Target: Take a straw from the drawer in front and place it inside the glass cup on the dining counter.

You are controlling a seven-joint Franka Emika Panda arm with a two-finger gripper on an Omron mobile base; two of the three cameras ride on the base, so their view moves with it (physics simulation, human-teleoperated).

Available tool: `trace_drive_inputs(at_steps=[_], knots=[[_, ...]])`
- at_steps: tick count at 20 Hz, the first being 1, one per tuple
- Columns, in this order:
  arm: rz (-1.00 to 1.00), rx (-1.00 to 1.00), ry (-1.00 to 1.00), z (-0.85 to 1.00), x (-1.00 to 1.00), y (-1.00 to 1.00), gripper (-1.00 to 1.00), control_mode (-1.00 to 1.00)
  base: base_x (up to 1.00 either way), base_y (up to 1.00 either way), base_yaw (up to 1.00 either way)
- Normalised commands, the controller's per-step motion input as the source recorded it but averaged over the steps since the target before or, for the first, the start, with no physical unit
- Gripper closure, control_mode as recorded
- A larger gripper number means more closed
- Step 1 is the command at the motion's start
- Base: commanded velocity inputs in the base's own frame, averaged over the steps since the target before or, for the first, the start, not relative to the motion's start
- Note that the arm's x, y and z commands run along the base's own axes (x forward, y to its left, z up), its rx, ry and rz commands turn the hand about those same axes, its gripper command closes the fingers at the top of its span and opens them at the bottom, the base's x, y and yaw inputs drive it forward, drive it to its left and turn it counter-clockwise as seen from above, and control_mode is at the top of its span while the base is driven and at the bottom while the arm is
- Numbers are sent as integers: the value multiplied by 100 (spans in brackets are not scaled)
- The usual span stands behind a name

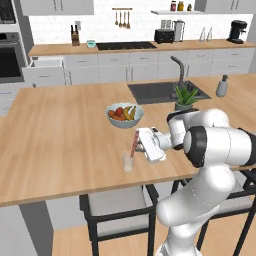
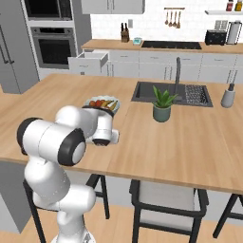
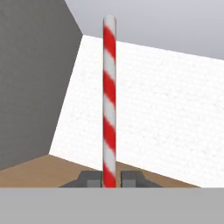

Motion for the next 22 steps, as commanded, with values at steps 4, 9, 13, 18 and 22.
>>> trace_drive_inputs(at_steps=[4,9,13,18,22], knots=[[2,0,9,-14,17,2,100,-100,0,0,0],[2,0,7,-10,16,3,100,-100,0,0,0],[1,0,2,-2,17,2,100,-100,0,0,0],[2,0,0,-8,18,0,100,-100,0,0,0],[3,-1,-1,-7,1,7,100,-100,0,0,0]])
